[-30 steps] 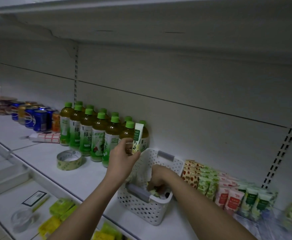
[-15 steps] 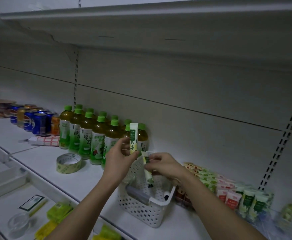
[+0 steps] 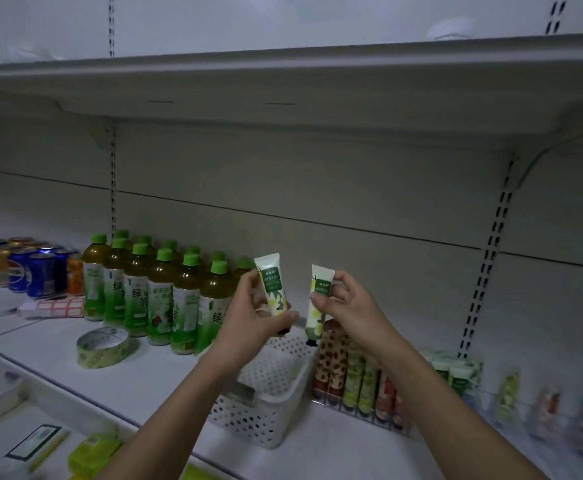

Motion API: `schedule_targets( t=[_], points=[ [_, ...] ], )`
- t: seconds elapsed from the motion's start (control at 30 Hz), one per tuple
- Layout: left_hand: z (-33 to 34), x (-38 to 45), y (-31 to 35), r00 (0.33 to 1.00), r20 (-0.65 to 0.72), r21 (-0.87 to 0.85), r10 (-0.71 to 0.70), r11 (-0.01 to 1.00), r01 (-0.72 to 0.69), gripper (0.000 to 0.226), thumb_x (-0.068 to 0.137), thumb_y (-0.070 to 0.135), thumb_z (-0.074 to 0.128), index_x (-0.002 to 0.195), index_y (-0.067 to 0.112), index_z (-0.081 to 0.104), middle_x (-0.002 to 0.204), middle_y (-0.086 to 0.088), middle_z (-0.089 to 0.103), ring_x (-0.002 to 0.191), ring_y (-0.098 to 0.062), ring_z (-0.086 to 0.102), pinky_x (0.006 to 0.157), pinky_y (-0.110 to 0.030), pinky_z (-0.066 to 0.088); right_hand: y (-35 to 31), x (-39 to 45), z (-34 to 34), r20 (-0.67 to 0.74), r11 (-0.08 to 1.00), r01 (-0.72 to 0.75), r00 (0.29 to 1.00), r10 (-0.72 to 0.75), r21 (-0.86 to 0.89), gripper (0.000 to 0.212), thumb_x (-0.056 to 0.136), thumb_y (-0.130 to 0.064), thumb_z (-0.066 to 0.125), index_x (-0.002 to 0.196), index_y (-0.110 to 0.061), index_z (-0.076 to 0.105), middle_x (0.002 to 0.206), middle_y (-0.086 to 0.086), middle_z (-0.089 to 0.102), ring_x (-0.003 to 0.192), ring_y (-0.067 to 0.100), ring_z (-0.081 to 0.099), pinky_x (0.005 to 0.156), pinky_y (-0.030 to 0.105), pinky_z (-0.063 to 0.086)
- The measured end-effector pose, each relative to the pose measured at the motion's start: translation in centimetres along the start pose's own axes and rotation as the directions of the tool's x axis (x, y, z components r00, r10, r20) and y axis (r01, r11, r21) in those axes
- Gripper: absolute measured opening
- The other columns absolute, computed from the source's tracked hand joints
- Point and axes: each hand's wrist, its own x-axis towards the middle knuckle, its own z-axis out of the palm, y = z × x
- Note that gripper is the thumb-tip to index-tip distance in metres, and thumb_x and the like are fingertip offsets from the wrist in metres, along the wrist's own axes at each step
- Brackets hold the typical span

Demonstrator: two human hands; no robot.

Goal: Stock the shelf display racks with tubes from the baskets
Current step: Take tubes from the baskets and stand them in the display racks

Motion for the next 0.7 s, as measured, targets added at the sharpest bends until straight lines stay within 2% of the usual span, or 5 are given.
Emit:
schedule_targets(
  t=[0.27, 0.37, 0.43, 0.57, 0.7],
  points=[
    [7.7, -1.2, 1.4, 0.983, 0.185, -0.048, -0.021, 0.998, 0.031, 0.039, 0.089, 0.033, 0.067, 0.122, 0.033, 0.045, 0.093, -0.005, 0.075, 0.085, -0.022, 0.073, 0.068, -0.037, 0.06, -1.5, -4.7, -7.2, -0.165, 0.999, 0.046, 0.985, -0.044, 0.011, 0.021, 0.095, -0.031, 0.06, 0.115, -0.026, 0.059, 0.108, -0.005, 0.074, 0.096, 0.012, 0.071, 0.072, 0.03, 0.058],
    [10.6, -1.2, 1.6, 0.975, 0.221, -0.054, -0.027, 0.998, 0.04, 0.035, 0.09, 0.037, 0.065, 0.118, 0.031, 0.046, 0.093, 0.0, 0.076, 0.084, -0.015, 0.072, 0.065, -0.026, 0.055, -1.9, -6.6, -10.6, -0.252, 0.999, 0.048, 0.967, -0.041, 0.024, 0.027, 0.091, -0.037, 0.062, 0.115, -0.024, 0.06, 0.109, -0.002, 0.073, 0.1, 0.016, 0.069, 0.08, 0.036, 0.057],
    [12.6, -1.2, 1.4, 0.968, 0.249, -0.045, -0.03, 0.998, 0.042, 0.031, 0.089, 0.035, 0.066, 0.114, 0.032, 0.048, 0.096, 0.005, 0.076, 0.086, -0.009, 0.071, 0.068, -0.023, 0.053, -1.9, -7.9, -13.0, -0.326, 0.998, 0.046, 0.945, -0.03, 0.044, 0.02, 0.093, -0.032, 0.062, 0.107, -0.017, 0.062, 0.099, -0.002, 0.073, 0.092, 0.017, 0.068, 0.071, 0.032, 0.057],
    [16.1, -1.3, 0.8, 0.971, 0.235, -0.074, -0.048, 0.995, 0.067, 0.041, 0.082, 0.021, 0.077, 0.113, 0.031, 0.051, 0.111, 0.005, 0.07, 0.085, -0.01, 0.072, 0.063, -0.02, 0.055, -1.2, -10.4, -16.8, -0.417, 0.999, 0.021, 0.909, -0.005, 0.034, 0.007, 0.096, -0.017, 0.06, 0.09, -0.016, 0.063, 0.083, -0.001, 0.071, 0.074, 0.013, 0.066, 0.057, 0.027, 0.053],
    [18.3, -0.7, 0.3, 0.961, 0.265, 0.0, -0.081, 0.996, 0.084, 0.055, 0.078, 0.014, 0.08, 0.116, 0.037, 0.048, 0.107, -0.002, 0.066, 0.077, -0.017, 0.073, 0.061, -0.026, 0.057, -0.4, -12.0, -19.2, -0.474, 0.999, -0.037, 0.88, 0.024, -0.018, 0.012, 0.095, -0.01, 0.062, 0.104, -0.018, 0.062, 0.092, 0.008, 0.07, 0.075, 0.012, 0.066, 0.055, 0.025, 0.053]
  ],
)
